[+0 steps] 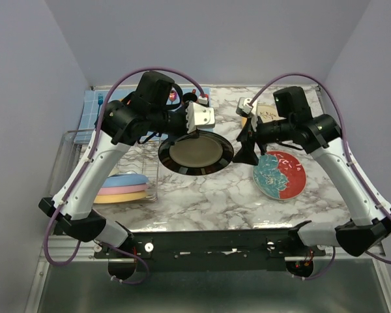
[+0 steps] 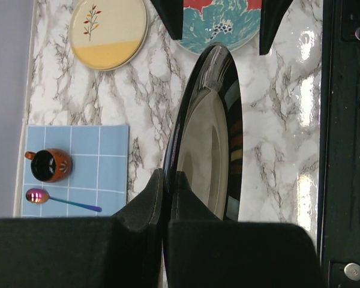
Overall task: Unload the plates from the dish rack
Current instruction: Place the plate at the center of the board.
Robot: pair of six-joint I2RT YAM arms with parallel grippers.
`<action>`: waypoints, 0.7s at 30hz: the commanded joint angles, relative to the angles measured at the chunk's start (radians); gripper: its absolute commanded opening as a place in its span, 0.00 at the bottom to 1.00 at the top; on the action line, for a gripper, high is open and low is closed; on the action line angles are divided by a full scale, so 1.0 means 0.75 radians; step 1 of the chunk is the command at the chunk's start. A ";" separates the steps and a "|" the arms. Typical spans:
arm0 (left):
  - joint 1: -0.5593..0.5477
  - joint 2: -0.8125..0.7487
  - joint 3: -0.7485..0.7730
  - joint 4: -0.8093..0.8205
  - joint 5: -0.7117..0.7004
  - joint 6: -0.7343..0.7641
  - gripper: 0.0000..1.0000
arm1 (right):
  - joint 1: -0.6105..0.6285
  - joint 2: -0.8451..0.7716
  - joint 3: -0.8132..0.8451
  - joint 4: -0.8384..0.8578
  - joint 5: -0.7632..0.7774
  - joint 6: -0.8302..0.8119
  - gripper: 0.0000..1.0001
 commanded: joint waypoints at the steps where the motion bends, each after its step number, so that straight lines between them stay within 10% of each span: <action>1: -0.015 -0.030 0.079 0.136 0.028 0.015 0.00 | 0.046 0.094 0.074 0.071 0.027 0.026 0.85; 21: -0.023 -0.038 0.023 0.136 0.036 0.036 0.00 | 0.193 0.305 0.252 0.036 0.076 0.015 0.44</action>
